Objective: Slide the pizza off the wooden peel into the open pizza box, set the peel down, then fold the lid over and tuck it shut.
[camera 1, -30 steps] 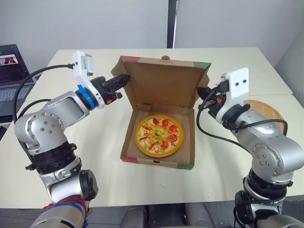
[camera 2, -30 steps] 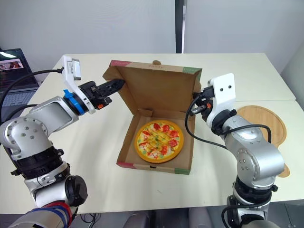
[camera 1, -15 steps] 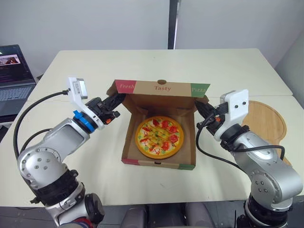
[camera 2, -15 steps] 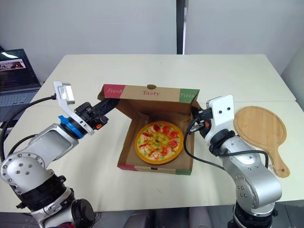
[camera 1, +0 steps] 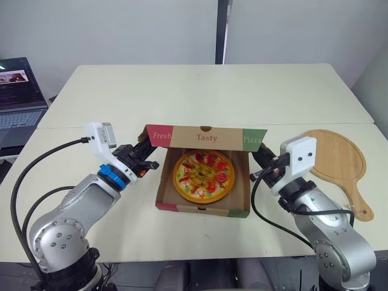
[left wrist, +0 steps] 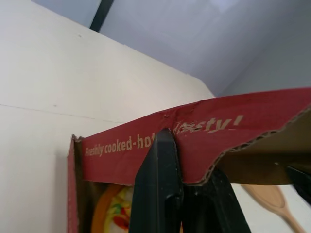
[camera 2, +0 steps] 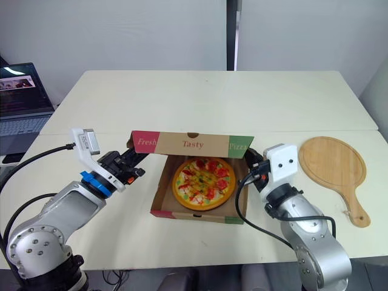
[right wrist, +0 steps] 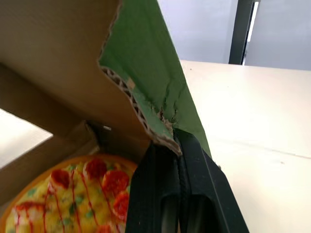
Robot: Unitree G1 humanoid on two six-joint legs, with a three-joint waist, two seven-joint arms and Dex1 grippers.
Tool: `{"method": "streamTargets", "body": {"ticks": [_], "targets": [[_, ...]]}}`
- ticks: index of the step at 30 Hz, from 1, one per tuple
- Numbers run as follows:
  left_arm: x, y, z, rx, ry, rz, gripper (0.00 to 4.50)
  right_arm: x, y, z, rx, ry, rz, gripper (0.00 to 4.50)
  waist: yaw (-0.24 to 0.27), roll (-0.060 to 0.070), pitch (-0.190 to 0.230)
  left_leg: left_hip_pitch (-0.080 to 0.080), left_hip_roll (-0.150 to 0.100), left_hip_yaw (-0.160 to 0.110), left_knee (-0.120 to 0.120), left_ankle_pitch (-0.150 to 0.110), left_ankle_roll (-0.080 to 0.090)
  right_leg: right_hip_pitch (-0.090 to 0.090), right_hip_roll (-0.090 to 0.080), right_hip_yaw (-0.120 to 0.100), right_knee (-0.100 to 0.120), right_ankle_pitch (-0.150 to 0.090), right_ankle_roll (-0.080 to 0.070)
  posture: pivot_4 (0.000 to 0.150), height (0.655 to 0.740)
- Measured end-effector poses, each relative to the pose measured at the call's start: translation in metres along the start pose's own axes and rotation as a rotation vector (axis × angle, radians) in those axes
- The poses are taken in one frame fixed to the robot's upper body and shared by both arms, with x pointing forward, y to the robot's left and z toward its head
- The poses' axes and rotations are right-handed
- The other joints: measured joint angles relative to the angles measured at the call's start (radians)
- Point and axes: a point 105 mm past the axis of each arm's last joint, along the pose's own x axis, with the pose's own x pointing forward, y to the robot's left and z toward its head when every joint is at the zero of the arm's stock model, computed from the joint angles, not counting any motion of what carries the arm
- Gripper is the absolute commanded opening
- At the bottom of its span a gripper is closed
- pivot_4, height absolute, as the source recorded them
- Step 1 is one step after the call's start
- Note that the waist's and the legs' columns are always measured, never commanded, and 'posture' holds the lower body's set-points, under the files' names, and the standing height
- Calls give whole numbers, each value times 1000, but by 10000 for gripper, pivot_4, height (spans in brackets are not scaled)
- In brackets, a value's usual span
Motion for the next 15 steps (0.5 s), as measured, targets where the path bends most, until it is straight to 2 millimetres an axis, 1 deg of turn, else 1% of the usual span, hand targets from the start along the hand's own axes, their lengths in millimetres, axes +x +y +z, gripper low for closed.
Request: {"method": "streamTargets", "body": {"ticks": [5,10,15], "targets": [[-2,0,-9,76,-26,40,0,-2,2,-5,-8,-9,0,288,1,0,0,1,0,0,0,0,1,1,0,0,0,0,0,1500,7400],[-5,3,-18,108,-32,66,0,-3,4,-12,-3,0,-1,288,1,0,0,1,0,0,0,-2,4,1,0,0,0,0,0,1500,7400],[-6,4,-22,128,-43,80,0,-4,4,-17,8,9,-4,288,1,0,0,1,1,0,0,-2,4,2,1,0,0,0,0,1500,7400]]}}
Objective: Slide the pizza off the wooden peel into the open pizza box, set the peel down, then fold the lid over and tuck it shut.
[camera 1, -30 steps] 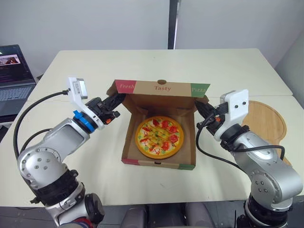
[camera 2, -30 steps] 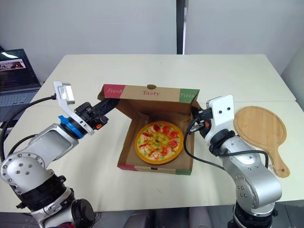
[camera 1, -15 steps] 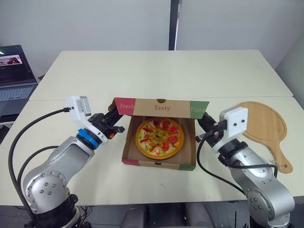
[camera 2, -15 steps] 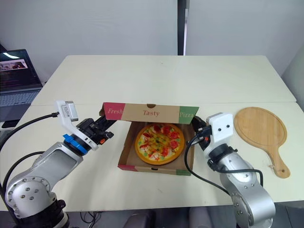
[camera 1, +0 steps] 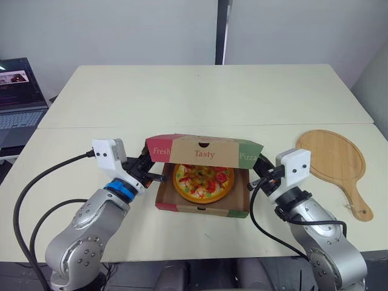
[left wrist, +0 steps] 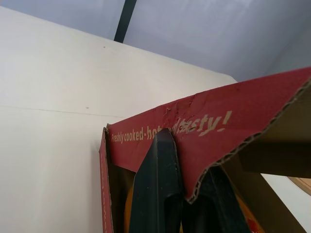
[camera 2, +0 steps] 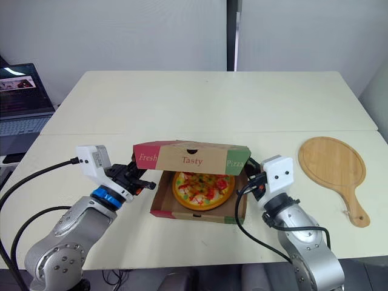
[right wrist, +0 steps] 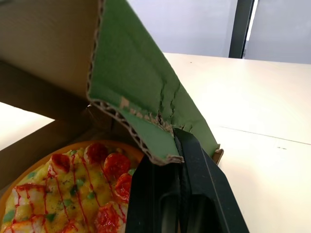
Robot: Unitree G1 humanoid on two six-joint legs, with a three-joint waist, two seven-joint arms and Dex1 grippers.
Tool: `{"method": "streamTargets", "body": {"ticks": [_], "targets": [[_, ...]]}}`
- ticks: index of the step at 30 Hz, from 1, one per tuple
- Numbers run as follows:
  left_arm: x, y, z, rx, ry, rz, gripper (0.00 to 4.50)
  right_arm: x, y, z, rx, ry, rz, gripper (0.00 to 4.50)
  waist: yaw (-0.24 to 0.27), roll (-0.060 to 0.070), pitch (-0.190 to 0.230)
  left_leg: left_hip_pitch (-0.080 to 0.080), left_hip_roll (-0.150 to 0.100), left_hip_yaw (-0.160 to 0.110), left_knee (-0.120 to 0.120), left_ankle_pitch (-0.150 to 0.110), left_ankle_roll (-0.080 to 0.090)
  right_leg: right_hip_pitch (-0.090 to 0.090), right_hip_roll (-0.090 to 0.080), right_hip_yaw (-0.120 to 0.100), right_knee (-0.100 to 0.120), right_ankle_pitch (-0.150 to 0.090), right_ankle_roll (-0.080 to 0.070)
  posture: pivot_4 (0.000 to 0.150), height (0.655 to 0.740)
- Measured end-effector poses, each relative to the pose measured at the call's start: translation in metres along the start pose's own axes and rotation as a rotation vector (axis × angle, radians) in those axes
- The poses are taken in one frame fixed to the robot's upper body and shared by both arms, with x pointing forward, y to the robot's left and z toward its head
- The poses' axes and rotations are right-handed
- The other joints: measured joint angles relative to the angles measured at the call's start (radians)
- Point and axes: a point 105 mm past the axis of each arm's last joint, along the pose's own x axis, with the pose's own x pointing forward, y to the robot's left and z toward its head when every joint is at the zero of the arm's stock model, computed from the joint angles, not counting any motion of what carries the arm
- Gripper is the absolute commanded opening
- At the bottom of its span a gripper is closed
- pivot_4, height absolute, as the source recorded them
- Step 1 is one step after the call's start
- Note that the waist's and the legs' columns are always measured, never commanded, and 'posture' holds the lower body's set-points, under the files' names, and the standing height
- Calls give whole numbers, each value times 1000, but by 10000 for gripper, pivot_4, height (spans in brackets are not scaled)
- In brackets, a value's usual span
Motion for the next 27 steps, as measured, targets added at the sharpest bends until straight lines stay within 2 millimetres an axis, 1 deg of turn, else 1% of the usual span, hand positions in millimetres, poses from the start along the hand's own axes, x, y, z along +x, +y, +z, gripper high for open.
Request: {"method": "streamTargets", "body": {"ticks": [3,6,12,14,16,18,20,21,23,24,25,27], "targets": [[-1,-1,-3,-2,2,-5,0,-2,-1,-4,16,7,-11,6222,1,0,0,0,0,0,0,0,0,0,0,0,0,0,0,1500,7400],[-2,-1,-3,4,-3,-4,0,-6,-2,-11,44,32,-7,17173,2,0,0,0,0,0,0,0,0,1,0,0,0,0,0,1500,7400],[-2,-1,-3,18,-6,-7,0,-26,-17,-26,33,118,13,38346,2,0,0,0,0,0,0,0,1,1,0,-1,-1,0,0,1500,7400],[-2,-1,-3,19,-6,-11,0,-36,-20,-33,20,168,43,38346,3,0,0,0,0,0,0,0,1,2,0,0,-1,0,0,1500,7400],[-3,-1,-3,19,-9,-11,0,-46,-30,-33,2,190,53,38346,3,0,0,0,0,0,0,0,1,2,0,0,-1,0,0,1500,7400],[-3,-1,-3,21,-10,-12,0,-50,-44,-23,-45,169,45,38346,3,0,0,2,0,0,0,0,1,3,0,0,-1,0,0,1500,7400],[-4,0,-4,22,-10,-7,0,-41,-61,-3,-68,91,19,38346,-2,-1,0,4,1,1,0,-1,1,6,1,0,-2,0,0,1500,7400],[-4,0,-5,23,-8,-8,0,-32,-74,14,-87,34,-7,36649,-3,0,1,7,1,2,0,-1,1,8,1,0,-3,-1,0,1500,7400],[-4,0,-7,23,-1,-10,0,-18,-89,39,-125,-33,-23,31882,1,0,1,12,1,0,-1,-1,2,15,1,-1,-4,-2,-1,1500,7400],[-4,-1,-7,23,1,-13,0,-12,-90,48,-129,-53,-11,28906,2,0,1,13,2,-1,-3,-1,2,17,2,-2,-6,-3,-2,1500,7400],[-4,-2,-8,24,2,-18,0,-6,-89,54,-124,-58,16,24686,2,0,1,13,2,-1,-5,-1,2,17,2,-3,-8,-3,-2,1500,7400],[-4,-3,-8,25,1,-26,0,6,-85,57,-118,-33,74,17223,4,0,1,13,2,-2,-7,-1,2,18,2,-3,-11,-2,-1,1500,7400]]}}
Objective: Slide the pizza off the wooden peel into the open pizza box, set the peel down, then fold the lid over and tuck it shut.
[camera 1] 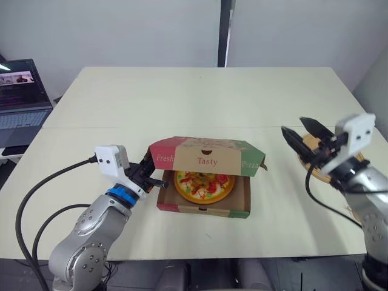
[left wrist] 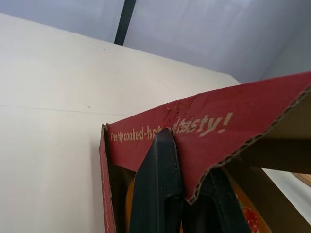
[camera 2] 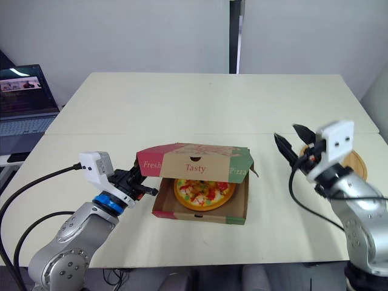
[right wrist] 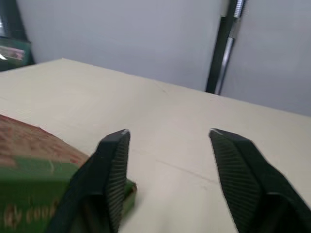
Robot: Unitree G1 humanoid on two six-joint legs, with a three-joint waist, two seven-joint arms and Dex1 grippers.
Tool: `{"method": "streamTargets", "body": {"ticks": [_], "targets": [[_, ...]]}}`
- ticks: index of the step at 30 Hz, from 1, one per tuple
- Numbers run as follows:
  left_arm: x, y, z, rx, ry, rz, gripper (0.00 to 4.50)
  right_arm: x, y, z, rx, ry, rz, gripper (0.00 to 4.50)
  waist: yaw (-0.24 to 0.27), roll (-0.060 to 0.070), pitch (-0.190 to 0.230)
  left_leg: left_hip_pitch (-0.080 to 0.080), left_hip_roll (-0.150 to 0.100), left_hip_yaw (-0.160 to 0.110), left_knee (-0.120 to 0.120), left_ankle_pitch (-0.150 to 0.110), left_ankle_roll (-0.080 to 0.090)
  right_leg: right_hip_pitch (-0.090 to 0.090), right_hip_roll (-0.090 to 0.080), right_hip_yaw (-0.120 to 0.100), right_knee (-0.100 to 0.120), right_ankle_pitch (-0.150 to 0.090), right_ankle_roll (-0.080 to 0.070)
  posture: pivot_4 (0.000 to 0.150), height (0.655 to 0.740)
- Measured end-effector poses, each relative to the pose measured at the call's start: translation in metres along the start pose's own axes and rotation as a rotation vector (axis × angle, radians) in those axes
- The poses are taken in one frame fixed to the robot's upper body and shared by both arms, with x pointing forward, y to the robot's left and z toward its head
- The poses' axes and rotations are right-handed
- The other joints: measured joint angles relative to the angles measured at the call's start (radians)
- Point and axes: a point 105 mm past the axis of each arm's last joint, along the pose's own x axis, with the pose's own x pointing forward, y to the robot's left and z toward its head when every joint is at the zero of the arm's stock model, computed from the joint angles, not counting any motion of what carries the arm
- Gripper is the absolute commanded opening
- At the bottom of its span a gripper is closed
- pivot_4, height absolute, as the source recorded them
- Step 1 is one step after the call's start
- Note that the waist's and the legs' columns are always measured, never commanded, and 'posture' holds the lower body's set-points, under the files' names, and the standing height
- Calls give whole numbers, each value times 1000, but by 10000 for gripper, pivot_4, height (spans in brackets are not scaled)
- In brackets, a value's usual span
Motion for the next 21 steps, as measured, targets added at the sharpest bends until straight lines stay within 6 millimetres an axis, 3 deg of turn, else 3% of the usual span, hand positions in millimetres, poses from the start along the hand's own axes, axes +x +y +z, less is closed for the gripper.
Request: {"method": "streamTargets", "body": {"ticks": [4,5,10,13,21], "targets": [[1,0,1,8,-6,-4,0,20,17,1,-30,107,190,2139,0,0,0,-1,0,1,-2,0,0,0,0,1,-4,1,1,1500,7400],[1,-1,1,9,-5,-7,0,22,21,1,-31,123,224,71,1,0,0,-1,0,1,-2,0,0,0,0,1,-4,1,1,1500,7400],[0,-2,0,-1,-4,-27,0,30,43,-11,-9,205,370,71,3,0,0,-1,0,1,-3,0,0,-1,-1,0,-5,1,1,1500,7400],[-5,0,-2,-4,17,-38,6278,31,51,-16,-3,226,415,0,3,0,0,-1,0,1,-3,0,0,-1,-1,0,-4,1,1,1500,7400],[-34,17,-2,-26,228,-183,33231,29,62,-23,-12,264,500,0,0,0,0,-1,0,0,-4,0,0,-1,-1,-1,-4,1,1,1500,7400]]}}
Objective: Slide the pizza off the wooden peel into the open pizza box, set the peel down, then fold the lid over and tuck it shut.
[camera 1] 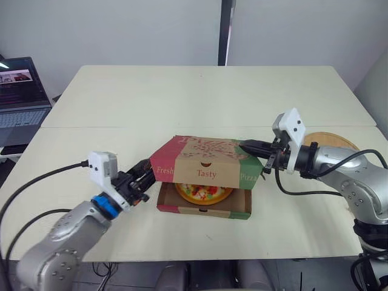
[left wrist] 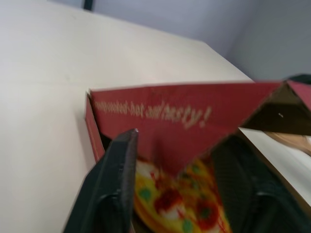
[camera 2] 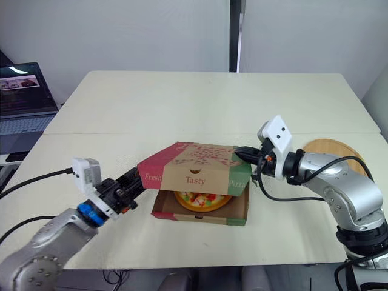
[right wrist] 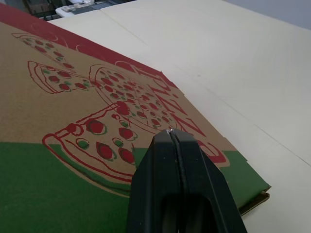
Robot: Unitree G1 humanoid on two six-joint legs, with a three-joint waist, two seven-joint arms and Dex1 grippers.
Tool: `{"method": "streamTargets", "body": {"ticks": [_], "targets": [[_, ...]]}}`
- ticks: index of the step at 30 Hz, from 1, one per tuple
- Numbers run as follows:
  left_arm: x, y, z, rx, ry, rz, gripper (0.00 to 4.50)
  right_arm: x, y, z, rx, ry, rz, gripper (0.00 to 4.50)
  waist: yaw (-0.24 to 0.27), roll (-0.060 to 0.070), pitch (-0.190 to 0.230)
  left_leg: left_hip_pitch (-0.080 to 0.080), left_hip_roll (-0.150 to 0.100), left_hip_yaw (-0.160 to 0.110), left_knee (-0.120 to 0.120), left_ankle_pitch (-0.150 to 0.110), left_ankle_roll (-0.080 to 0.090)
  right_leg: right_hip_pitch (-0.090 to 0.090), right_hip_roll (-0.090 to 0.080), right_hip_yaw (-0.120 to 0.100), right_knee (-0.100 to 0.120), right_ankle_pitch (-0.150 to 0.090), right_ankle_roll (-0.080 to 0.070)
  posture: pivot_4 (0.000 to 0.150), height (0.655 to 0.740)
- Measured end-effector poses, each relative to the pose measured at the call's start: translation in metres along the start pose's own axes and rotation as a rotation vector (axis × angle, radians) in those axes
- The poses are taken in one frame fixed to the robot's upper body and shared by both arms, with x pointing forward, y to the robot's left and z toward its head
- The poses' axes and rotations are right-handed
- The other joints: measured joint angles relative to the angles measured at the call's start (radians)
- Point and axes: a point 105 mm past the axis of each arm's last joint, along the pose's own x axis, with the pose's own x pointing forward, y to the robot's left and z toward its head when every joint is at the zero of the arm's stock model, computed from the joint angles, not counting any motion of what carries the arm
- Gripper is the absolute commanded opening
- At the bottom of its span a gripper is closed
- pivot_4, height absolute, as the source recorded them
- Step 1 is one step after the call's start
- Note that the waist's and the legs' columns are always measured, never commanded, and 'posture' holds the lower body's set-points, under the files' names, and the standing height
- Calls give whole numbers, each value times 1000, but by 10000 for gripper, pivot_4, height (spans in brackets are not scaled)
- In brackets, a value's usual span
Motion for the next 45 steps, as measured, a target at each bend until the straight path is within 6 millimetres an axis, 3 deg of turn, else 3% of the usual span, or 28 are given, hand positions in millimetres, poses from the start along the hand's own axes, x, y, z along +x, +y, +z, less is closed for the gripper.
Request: {"method": "streamTargets", "body": {"ticks": [2,5,9,11,14,19,22,23,26,29,32,36,45], "targets": [[-11,11,3,-30,81,-26,39798,0,1,-1,-6,7,12,0,-1,0,0,0,0,0,0,0,0,0,0,0,0,0,0,1500,7400],[-30,31,12,-81,203,-43,39798,-1,0,-3,-19,18,18,0,-2,0,1,0,1,0,-1,0,0,-1,1,-1,0,0,0,1500,7400],[-33,47,54,-82,125,-72,39798,-1,0,-4,-21,22,26,0,0,0,1,0,1,-1,-1,0,0,0,1,-1,0,0,0,1500,7400],[-26,46,80,-45,62,-110,35937,0,1,-6,-21,29,37,0,1,0,1,-1,1,-2,-1,0,0,0,1,-2,0,0,0,1500,7400],[-10,31,95,43,80,-216,28195,0,2,-7,-24,37,39,0,-2,0,1,-1,1,-1,-1,0,0,-1,1,-1,-1,0,0,1500,7400],[30,-15,80,259,241,-491,12412,1,4,-10,-23,50,53,0,-2,0,1,-1,0,0,-2,0,-1,-2,1,0,-1,0,0,1500,7400],[50,-34,66,332,296,-629,2539,1,4,-11,-30,53,47,0,-2,0,1,-2,0,0,-2,0,-1,-2,1,0,-1,0,0,1500,7400],[55,-38,59,343,317,-667,1051,1,3,-11,-36,51,41,0,-5,0,1,-1,0,0,-2,0,-1,-2,1,0,-1,0,0,1500,7400],[65,-41,42,366,377,-739,1051,-3,0,-6,-46,30,15,0,-7,0,2,-2,0,0,-2,0,0,-3,1,0,0,0,0,1500,7400],[71,-40,41,387,393,-764,1051,-19,-6,-1,-67,17,-33,0,-4,-1,2,-3,0,-1,-2,0,0,-4,1,0,0,0,0,1500,7400],[73,-41,47,413,386,-779,1051,-38,-13,-13,-62,79,-85,0,4,-1,2,-4,-1,-1,-1,0,0,-3,0,-1,-1,0,0,1500,7400],[74,-40,47,421,392,-797,1051,-56,-5,-44,-87,215,-54,0,1,-2,2,-3,-1,0,-1,-1,1,-3,0,-1,-1,0,1,1500,7400],[78,-44,48,447,388,-829,1051,-37,28,-50,-82,176,94,0,-5,-2,2,-2,0,0,0,0,1,-2,0,0,0,0,1,1500,7400]]}}
